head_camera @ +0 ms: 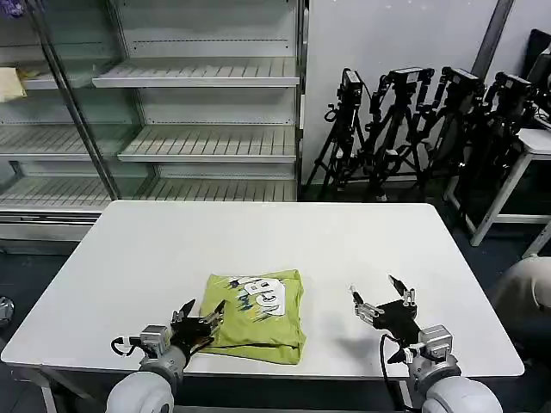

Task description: Fold and organize the clothes.

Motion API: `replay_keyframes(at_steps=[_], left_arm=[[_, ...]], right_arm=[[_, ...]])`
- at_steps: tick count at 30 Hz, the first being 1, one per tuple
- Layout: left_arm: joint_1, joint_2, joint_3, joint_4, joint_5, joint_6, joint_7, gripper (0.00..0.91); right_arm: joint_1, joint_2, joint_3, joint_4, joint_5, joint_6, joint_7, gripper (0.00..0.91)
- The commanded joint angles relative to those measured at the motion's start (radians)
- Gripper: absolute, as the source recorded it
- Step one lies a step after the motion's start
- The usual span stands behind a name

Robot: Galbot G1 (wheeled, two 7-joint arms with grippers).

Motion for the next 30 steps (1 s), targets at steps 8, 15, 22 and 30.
replay_keyframes(at_steps=[8,15,22,30], left_arm=[[0.009,-0.023,0.006,-0.012,-0.126,-0.028,-0.008,0.010],[0.004,-0.032,-0.009,-0.005,-0.173,-0.056,-0.011,0.010],[-0.005,0.021,-0.092,-0.033,-0.183,-0.077,0.023,0.010],[0.010,0.225,-0.445,0.085,-0.179,-0.011,0.206,0.010]], right_arm=[[0.002,0.003,-0.003,-0.006,0.000,-0.002,-0.001,0.907],[0.003,0.008,-0.008,-0.006,-0.002,-0.002,-0.001,0.907],[0.006,0.014,-0.019,-0.007,-0.011,-0.003,-0.001,0.907],[0.023,0.025,-0.029,-0.014,-0.010,-0.002,-0.001,0.907]])
